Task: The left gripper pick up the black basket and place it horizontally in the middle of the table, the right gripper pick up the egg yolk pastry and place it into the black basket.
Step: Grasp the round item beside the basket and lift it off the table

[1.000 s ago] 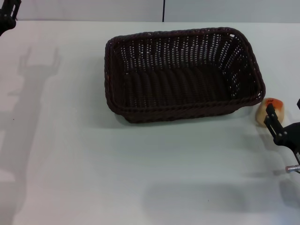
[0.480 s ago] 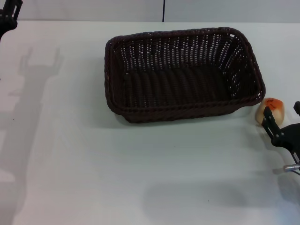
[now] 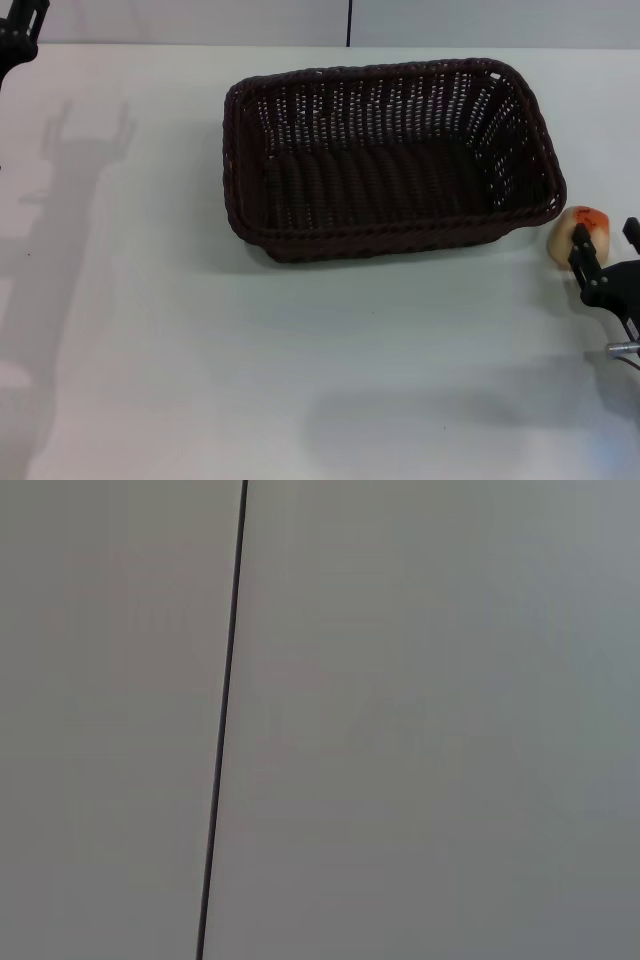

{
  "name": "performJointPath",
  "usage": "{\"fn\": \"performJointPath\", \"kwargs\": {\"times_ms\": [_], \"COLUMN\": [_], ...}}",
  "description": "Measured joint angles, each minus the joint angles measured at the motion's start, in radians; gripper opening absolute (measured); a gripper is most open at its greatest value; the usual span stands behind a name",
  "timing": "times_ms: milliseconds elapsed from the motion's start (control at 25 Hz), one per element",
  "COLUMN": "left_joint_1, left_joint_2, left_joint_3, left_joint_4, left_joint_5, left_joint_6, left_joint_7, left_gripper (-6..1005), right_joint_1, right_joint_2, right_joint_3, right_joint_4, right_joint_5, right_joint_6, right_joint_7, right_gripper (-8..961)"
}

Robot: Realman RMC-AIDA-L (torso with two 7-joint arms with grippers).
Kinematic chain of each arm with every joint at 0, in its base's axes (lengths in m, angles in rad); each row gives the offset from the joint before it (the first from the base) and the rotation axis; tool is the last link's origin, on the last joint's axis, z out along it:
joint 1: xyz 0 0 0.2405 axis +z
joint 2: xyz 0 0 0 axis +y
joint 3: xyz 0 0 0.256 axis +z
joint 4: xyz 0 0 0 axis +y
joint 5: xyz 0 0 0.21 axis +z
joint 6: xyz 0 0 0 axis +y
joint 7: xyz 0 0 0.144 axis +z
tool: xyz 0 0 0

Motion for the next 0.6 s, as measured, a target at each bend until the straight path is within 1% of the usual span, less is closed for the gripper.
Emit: {"fn": "performJointPath", "kwargs": {"times_ms": [240, 400, 600], "left_joint_1": [0.003, 0.007, 0.008], "left_joint_2": [0.001, 0.001, 0.001], "left_joint_3": [0.0, 0.0, 0.0], "left_joint_4": [-0.004, -0.008, -0.009], "left_joint_5": [0.003, 0.004, 0.01], "left_joint_6": [0.004, 0.004, 0.005], "left_joint_7": [-0.001, -0.001, -0.001], "left_gripper": [786, 786, 786], "right_joint_1": [0.006, 0.006, -0.002], "right_joint_2": [0.0, 0.0, 0.0], "right_joint_3": [0.045, 0.044, 0.041], "right_joint_4": [-0.025, -0.025, -0.018], "right_joint_5": [0.0, -0.007, -0.012], "right_joint_6": [-0.101, -0.104, -0.066], "right_joint_7": [-0.005, -0.007, -0.009], "right_gripper": [418, 242, 234]}}
